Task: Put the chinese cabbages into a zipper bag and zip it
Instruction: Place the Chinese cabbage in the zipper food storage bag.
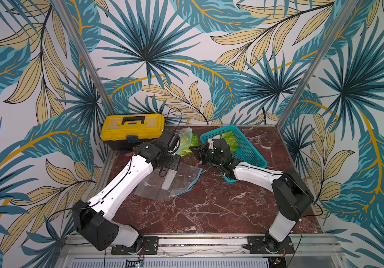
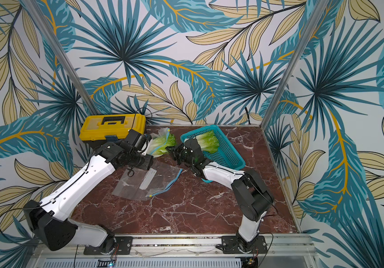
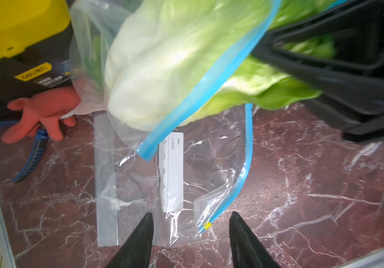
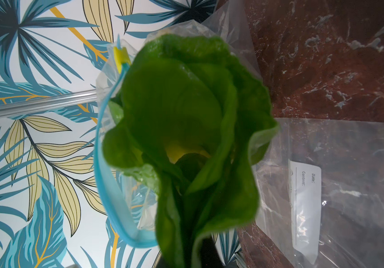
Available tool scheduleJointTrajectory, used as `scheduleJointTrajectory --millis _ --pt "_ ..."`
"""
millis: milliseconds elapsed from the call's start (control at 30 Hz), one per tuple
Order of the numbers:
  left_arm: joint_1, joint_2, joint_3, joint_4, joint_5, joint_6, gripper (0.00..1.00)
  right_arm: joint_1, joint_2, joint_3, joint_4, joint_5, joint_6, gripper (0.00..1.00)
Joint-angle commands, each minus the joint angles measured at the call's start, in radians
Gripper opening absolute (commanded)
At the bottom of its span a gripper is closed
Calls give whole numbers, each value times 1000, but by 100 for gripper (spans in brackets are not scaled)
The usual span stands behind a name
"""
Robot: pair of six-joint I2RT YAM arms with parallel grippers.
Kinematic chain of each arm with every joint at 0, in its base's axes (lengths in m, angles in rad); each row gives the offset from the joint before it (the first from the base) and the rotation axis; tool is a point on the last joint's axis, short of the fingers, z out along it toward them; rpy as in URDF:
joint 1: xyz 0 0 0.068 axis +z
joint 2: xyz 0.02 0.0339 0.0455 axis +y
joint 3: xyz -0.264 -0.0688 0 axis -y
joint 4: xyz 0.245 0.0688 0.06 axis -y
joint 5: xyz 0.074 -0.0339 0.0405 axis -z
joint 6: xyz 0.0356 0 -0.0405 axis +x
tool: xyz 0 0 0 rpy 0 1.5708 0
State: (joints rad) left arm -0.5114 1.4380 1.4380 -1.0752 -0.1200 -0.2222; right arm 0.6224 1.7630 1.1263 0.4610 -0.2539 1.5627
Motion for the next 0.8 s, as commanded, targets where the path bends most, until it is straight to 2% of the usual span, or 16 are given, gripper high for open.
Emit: scheduleJointTrajectory --millis 0,167,467,767 --pt "37 1 -2 -6 -88 -62 60 0 28 31 -25 27 23 0" --pt "53 32 2 59 -63 -44 65 0 24 49 -44 23 23 0" --pt "67 106 -2 155 -85 27 65 1 33 53 -39 21 41 0" --pt "71 145 -21 217 -148 72 57 3 47 71 -39 15 48 0"
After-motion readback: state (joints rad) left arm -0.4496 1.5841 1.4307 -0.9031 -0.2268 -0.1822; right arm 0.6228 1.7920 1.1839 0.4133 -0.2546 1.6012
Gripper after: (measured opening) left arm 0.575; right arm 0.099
